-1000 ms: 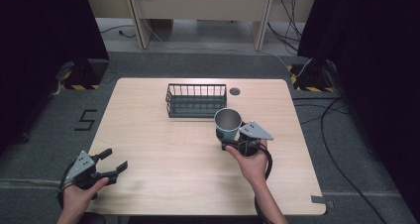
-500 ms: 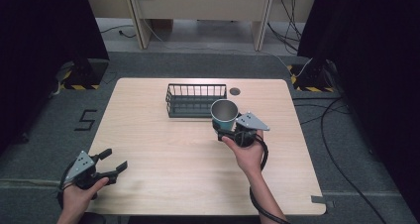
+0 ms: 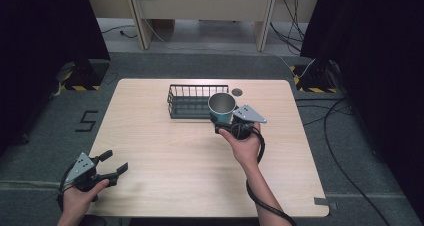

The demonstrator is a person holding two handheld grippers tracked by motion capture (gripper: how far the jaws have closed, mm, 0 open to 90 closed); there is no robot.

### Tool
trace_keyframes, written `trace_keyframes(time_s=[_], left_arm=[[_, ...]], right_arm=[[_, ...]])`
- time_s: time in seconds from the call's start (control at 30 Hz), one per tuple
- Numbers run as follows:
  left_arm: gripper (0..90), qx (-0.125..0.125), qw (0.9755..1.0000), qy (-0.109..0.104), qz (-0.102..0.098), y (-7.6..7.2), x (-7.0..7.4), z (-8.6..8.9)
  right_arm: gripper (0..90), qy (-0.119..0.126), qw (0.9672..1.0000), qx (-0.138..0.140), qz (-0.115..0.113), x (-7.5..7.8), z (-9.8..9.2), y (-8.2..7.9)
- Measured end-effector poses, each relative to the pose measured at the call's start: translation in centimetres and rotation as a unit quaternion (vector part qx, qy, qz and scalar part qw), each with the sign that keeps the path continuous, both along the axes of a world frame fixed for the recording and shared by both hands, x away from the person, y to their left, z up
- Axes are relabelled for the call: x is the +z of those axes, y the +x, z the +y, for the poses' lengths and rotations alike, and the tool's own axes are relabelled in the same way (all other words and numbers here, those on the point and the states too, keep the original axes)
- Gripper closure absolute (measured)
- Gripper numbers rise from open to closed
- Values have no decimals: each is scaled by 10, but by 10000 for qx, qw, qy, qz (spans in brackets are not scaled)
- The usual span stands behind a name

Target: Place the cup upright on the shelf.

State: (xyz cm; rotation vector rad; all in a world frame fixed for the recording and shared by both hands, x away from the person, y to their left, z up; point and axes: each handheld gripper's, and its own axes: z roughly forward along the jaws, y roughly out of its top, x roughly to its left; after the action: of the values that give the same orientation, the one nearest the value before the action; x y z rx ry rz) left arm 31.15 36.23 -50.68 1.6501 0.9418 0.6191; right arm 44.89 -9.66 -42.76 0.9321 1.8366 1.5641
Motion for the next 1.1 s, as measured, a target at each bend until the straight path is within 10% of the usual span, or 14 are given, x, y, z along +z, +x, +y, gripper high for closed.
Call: trace_keyframes(time_s=[1.1], left_arm=[[172,-25,10000,-55,-30,-1,0,0]], right_arm=[[172,219,9998,-26,31,15,28,37]])
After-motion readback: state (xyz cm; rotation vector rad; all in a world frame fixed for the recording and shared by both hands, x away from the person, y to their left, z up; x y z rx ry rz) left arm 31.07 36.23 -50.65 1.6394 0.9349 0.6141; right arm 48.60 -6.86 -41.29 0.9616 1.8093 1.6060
